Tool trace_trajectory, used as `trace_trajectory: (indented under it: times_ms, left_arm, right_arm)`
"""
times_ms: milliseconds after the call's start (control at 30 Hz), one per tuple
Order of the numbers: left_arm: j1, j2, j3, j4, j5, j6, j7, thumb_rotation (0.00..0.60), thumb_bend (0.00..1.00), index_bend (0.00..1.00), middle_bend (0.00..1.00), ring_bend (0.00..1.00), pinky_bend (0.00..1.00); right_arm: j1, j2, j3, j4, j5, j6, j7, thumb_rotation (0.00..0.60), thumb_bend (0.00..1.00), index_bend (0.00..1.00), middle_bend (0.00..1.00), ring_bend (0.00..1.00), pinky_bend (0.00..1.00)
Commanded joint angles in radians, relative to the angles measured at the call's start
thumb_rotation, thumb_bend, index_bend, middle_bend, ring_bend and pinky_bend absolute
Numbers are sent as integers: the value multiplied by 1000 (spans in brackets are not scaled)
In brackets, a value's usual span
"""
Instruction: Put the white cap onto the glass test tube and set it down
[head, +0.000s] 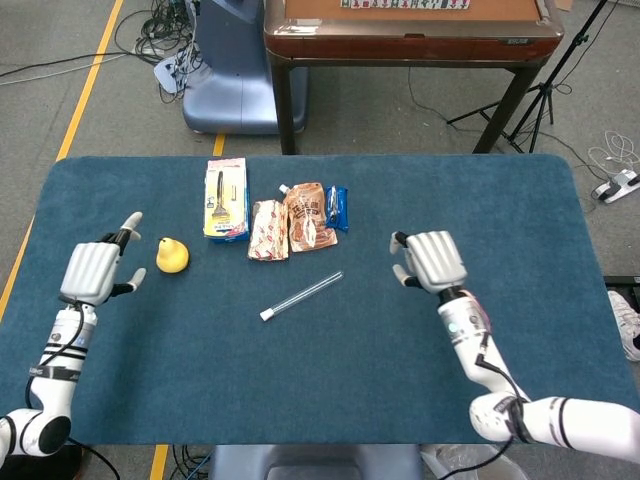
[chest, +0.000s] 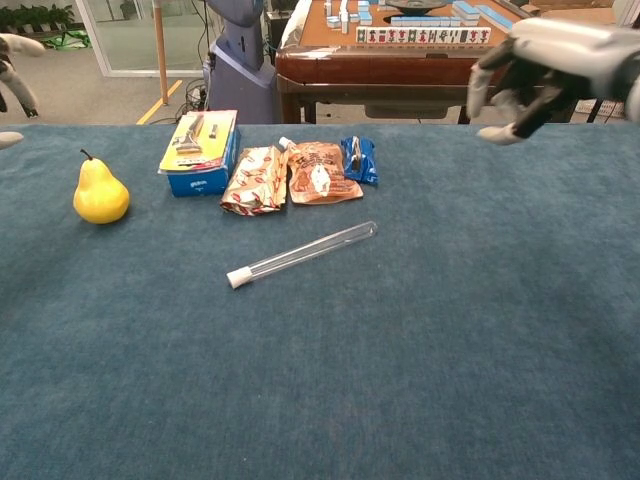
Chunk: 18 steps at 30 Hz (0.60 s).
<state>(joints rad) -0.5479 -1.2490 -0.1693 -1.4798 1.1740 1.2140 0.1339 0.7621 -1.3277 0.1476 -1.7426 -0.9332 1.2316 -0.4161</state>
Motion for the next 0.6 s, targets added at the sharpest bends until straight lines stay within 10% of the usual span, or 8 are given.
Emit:
trace_trajectory:
  times_ms: [33,600]
  left_arm:
    - [57,32,20,-18,10,56,-18,600,286,63,304,328,515]
    - [311,112,145,-163,136,302,27,600,286,83,290,310,439]
  right_arm:
    - [-110,88,-68,-62,-105,94,53,600,371,503,654,665,975]
    - [-461,217,-239,-74,-358,326,207,600,379,503,595,564,826]
